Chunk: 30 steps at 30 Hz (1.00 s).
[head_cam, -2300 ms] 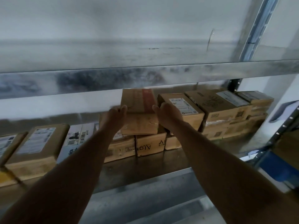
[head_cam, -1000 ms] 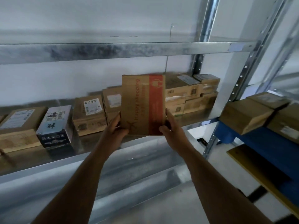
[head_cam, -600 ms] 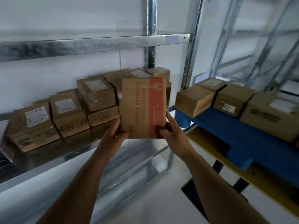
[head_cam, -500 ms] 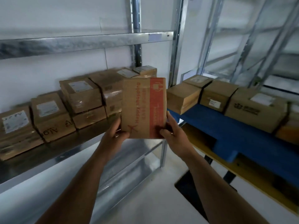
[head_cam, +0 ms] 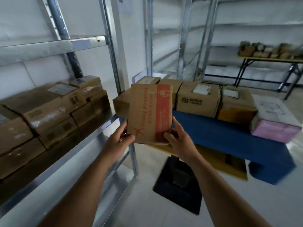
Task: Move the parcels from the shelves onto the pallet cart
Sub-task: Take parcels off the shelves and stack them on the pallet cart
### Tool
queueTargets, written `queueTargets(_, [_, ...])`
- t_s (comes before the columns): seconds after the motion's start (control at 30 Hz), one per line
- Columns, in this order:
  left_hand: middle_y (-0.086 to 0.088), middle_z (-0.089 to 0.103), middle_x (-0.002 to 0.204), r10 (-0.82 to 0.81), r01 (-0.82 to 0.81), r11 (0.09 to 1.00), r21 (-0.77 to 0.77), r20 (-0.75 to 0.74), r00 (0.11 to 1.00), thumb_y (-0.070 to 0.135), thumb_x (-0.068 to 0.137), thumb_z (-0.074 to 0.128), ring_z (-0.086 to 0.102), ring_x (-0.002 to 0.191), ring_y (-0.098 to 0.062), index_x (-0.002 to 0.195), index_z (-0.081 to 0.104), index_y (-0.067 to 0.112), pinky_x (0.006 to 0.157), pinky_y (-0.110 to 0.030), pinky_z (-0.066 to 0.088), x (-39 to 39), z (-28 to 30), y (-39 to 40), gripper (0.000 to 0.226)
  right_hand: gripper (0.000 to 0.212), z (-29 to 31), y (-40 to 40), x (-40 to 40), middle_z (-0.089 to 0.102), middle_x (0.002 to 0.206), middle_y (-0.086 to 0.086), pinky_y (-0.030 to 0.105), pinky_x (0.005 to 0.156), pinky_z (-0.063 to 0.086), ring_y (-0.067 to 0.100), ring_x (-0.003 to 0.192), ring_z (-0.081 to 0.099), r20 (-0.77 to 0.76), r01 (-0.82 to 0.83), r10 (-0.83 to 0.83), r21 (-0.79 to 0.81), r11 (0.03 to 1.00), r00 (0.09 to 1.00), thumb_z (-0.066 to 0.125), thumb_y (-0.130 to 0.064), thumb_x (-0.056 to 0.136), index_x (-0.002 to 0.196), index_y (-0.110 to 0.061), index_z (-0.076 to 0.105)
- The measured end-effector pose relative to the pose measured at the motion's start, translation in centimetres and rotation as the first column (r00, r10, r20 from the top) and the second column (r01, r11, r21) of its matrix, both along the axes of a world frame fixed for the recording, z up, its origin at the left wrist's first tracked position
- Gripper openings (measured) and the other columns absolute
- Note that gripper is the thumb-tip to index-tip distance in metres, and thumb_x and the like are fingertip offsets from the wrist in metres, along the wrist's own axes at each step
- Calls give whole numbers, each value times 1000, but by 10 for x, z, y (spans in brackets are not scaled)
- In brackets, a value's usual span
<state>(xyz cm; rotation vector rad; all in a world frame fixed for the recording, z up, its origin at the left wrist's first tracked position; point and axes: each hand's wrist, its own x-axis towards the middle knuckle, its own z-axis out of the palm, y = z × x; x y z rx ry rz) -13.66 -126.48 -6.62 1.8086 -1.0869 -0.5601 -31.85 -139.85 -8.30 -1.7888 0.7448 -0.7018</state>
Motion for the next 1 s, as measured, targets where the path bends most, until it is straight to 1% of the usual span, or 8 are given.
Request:
queueTargets(0.07, [30, 51, 107, -35, 35, 999, 5, 5, 999, 34, 93, 51, 47, 82, 27, 138, 27, 47, 75, -6, 37, 1, -6, -21, 52, 67, -6, -13, -3, 60, 122, -14, 37, 95, 49, 9, 110, 58, -7, 49, -49, 18, 999, 999, 52, -27, 95, 148, -45, 16])
queueTargets(0.13, [19, 56, 116, -55, 55, 998, 24, -2, 998, 35, 93, 52, 51, 87, 18, 139, 30, 40, 81, -14, 39, 6, -12, -43, 51, 65, -12, -27, -4, 59, 125, -11, 41, 97, 48, 10, 112, 58, -19, 96, -95, 40, 995, 995, 52, -28, 95, 148, -43, 17])
queueTargets(0.3, [1, 49, 136, -131, 128, 984, 124, 15, 991, 43, 94, 46, 50, 118, -16, 145, 25, 31, 100, -39, 40, 30, -22, -96, 57, 62, -22, -62, 12, 63, 118, -9, 36, 86, 55, 12, 103, 63, -39, 188, -184, 143, 972, 982, 52, -29, 95, 146, -44, 21])
queueTargets(0.47, [1, 43, 141, -182, 187, 966, 177, -42, 982, 44, 95, 43, 46, 123, -19, 145, 23, 33, 102, -44, 40, 64, -24, -137, 56, 59, -25, -92, 43, 64, 104, -17, 21, 73, 52, 1, 88, 65, -78, 273, -262, 209, 939, 962, 55, -34, 93, 144, -41, 27])
queueTargets(0.53, [2, 40, 143, -221, 220, 957, 191, -17, 975, 44, 96, 40, 43, 121, -14, 146, 22, 34, 98, -37, 40, 77, -24, -150, 54, 61, -26, -101, 55, 65, 105, -12, 24, 75, 53, 6, 89, 66, -95, 295, -280, 229, 928, 955, 55, -34, 93, 146, -36, 26])
queueTargets(0.67, [-4, 32, 148, -235, 183, 951, 250, 195, 952, 45, 97, 36, 36, 130, -19, 148, 20, 26, 96, -33, 35, 100, -21, -178, 57, 60, -26, -116, 79, 63, 106, -5, 39, 86, 55, 16, 95, 64, -119, 345, -325, 244, 906, 938, 53, -32, 94, 147, -29, 26])
queueTargets(0.8, [-2, 33, 142, -236, 87, 959, 269, 588, 774, 51, 95, 36, 40, 123, -19, 144, 31, 22, 84, -28, 34, 125, -14, -194, 57, 51, -25, -124, 99, 64, 103, -7, 37, 84, 55, 15, 94, 65, -115, 349, -330, 254, 902, 937, 51, -30, 96, 144, -28, 33])
queueTargets(1.0, [4, 19, 155, -339, 82, 913, 401, 631, 698, 53, 95, 32, 15, 142, -20, 143, 32, 26, 112, -44, 19, 162, -19, -210, 56, 63, -26, -128, 124, 58, 118, -1, 41, 92, 52, 18, 104, 61, -157, 365, -335, 254, 895, 929, 53, -39, 94, 148, -24, 26])
